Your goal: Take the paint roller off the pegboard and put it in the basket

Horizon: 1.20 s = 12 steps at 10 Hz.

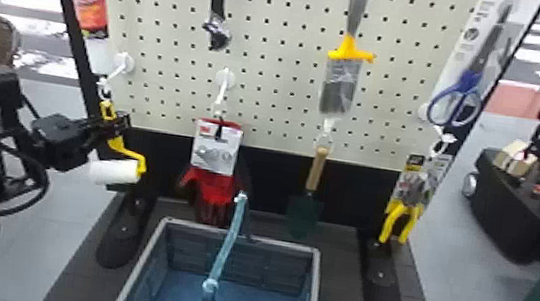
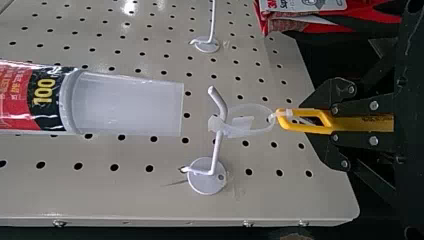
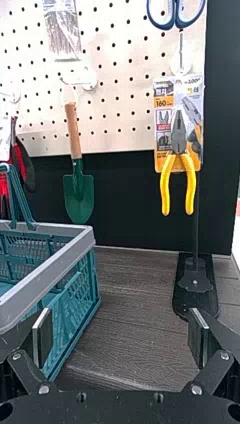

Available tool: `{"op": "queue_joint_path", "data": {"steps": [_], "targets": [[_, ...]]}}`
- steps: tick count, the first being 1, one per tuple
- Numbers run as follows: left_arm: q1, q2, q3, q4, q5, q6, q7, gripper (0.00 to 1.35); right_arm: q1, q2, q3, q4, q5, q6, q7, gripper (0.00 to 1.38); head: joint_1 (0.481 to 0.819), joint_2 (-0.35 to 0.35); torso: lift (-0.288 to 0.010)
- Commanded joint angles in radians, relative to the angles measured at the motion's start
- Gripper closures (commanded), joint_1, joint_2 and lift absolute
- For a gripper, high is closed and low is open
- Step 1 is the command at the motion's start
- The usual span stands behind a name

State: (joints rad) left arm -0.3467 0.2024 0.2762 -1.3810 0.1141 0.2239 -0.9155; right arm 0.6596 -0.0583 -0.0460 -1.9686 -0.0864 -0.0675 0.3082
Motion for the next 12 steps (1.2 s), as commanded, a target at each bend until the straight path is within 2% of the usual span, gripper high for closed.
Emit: {"op": "queue_joint_path", "data": {"steps": [1, 8, 12], "targets": [[-0.001, 0.000, 0.001, -0.005, -0.001, -0.001, 0.004, 1.21, -0.002, 0.000, 0.000, 0.001, -0.001, 0.000, 0.000, 0.25, 0.549, 0.000, -0.100], [0.004, -0.001, 0.001, -0.019, -0.007, -0.001, 0.010, 1.21, -0.008, -0.005, 0.000, 0.004, -0.007, 0.000, 0.008, 0.25, 0.549, 0.000, -0.100], [0.025, -0.006, 0.015, -0.090, -0.036, 0.005, 0.027, 1.21, -0.006, -0.008, 0.000, 0.006, -0.010, 0.000, 0.006, 0.25, 0.549, 0.000, -0.100]]}}
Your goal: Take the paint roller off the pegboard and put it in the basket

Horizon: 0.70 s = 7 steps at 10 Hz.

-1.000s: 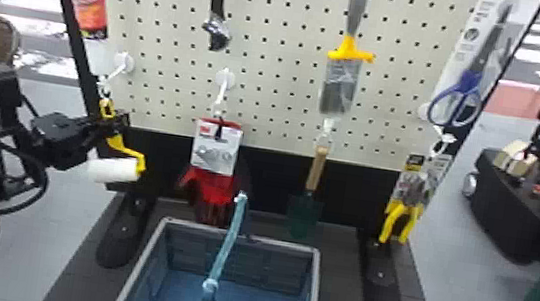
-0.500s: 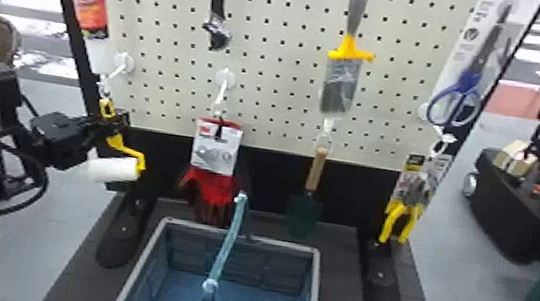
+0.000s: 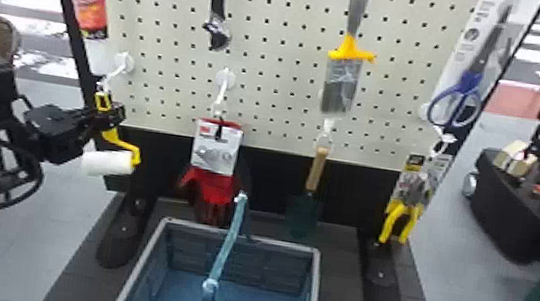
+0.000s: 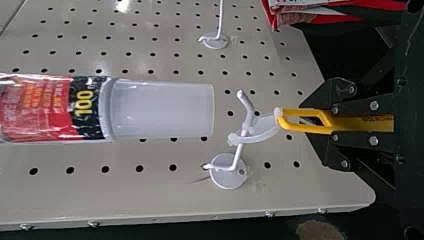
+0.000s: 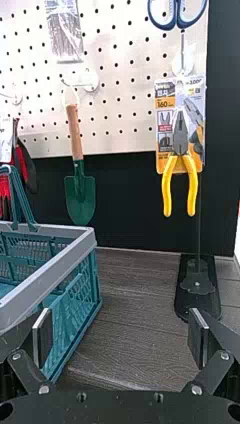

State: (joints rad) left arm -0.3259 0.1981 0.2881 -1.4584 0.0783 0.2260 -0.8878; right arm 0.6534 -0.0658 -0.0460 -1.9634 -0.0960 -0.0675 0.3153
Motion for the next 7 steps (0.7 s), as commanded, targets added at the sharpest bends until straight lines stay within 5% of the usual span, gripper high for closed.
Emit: {"op": "queue_joint_path", "data": {"steps": [1, 7], "targets": [[0.017, -0.006, 0.011, -0.028, 0.000, 0.006, 0.001, 1.21, 0.000, 0.000, 0.000, 0.001, -0.001, 0.000, 0.001, 0.25, 0.549, 0.000, -0.100], [0.084, -0.023, 0.031, -0.163, 0.014, 0.026, 0.013, 1.21, 0.002, -0.003, 0.000, 0.008, -0.010, 0.008, 0.001, 0.25, 0.549, 0.000, -0.100]]}}
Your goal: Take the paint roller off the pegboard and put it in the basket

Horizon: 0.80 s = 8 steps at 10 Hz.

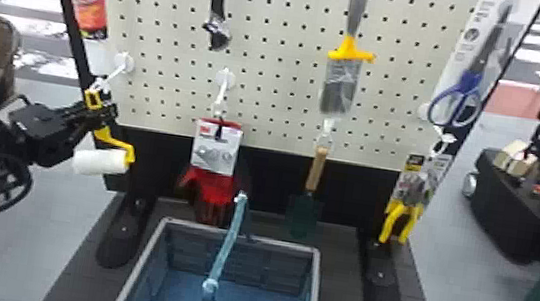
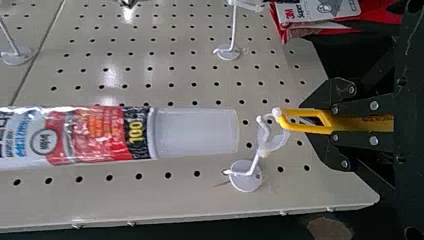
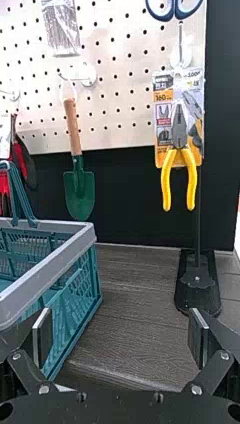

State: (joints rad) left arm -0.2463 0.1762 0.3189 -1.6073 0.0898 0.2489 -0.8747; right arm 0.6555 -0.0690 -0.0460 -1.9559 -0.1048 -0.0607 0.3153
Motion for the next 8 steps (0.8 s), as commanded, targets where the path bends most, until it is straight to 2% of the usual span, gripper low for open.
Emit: {"op": "queue_joint_path", "data": {"steps": [1, 5, 8], "targets": [[0.013, -0.004, -0.001, -0.041, 0.019, 0.007, 0.000, 1.21, 0.000, 0.000, 0.000, 0.001, -0.001, 0.002, 0.001, 0.25, 0.549, 0.000, -0.100], [0.086, -0.032, 0.006, -0.146, 0.034, 0.026, 0.006, 1.21, 0.002, 0.000, 0.000, 0.003, -0.006, 0.004, -0.001, 0.25, 0.549, 0.000, -0.100], [0.189, -0.072, 0.035, -0.168, 0.070, 0.020, 0.045, 1.21, 0.004, -0.002, 0.000, 0.003, -0.009, 0.004, 0.001, 0.25, 0.549, 0.000, -0.100]]}}
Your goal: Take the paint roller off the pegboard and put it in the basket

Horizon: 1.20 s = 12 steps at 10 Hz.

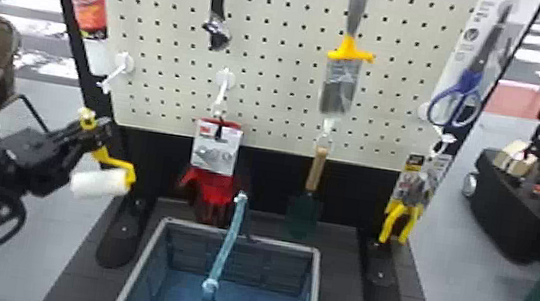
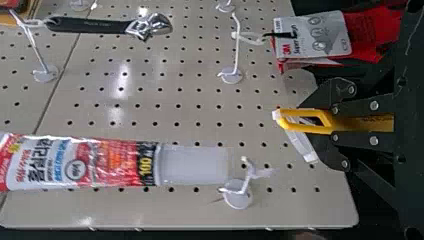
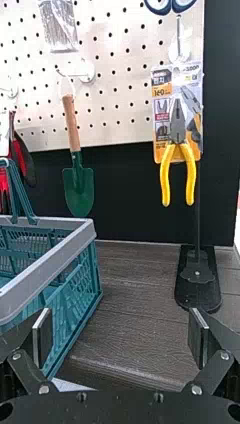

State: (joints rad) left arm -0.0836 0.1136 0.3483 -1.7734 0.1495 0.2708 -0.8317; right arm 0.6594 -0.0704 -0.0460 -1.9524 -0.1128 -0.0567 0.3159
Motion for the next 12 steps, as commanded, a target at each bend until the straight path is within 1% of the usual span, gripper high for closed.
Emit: {"op": "queue_joint_path", "data": {"steps": [1, 2, 3, 4, 6, 9, 10, 12], "targets": [[0.076, -0.025, 0.004, 0.000, 0.061, -0.013, 0.048, 1.21, 0.000, 0.000, 0.000, 0.000, -0.001, 0.000, 0.000, 0.25, 0.549, 0.000, -0.100], [0.123, -0.048, -0.008, 0.000, 0.119, -0.022, 0.103, 1.21, 0.000, 0.000, 0.000, 0.000, -0.001, 0.000, 0.000, 0.25, 0.549, 0.000, -0.100], [0.140, -0.061, -0.012, 0.000, 0.136, -0.025, 0.117, 1.21, 0.003, 0.000, 0.000, 0.000, -0.002, 0.000, 0.000, 0.25, 0.549, 0.000, -0.100], [0.144, -0.064, -0.023, 0.000, 0.160, -0.019, 0.123, 1.21, 0.003, 0.000, 0.000, 0.000, -0.002, 0.002, 0.000, 0.25, 0.549, 0.000, -0.100], [0.172, -0.066, -0.069, -0.002, 0.266, -0.015, 0.171, 1.21, 0.003, -0.002, 0.000, 0.000, -0.002, 0.003, 0.000, 0.25, 0.549, 0.000, -0.100], [0.168, -0.069, -0.126, -0.002, 0.300, -0.005, 0.180, 1.21, 0.003, -0.002, 0.002, 0.000, -0.002, 0.006, 0.000, 0.25, 0.549, 0.000, -0.100], [0.166, -0.074, -0.146, -0.002, 0.309, 0.002, 0.186, 1.21, 0.000, -0.002, 0.002, 0.002, -0.002, 0.006, 0.000, 0.25, 0.549, 0.000, -0.100], [0.168, -0.078, -0.183, 0.000, 0.311, 0.015, 0.186, 1.21, 0.000, -0.002, 0.002, 0.005, -0.002, 0.006, 0.003, 0.25, 0.549, 0.000, -0.100]]}}
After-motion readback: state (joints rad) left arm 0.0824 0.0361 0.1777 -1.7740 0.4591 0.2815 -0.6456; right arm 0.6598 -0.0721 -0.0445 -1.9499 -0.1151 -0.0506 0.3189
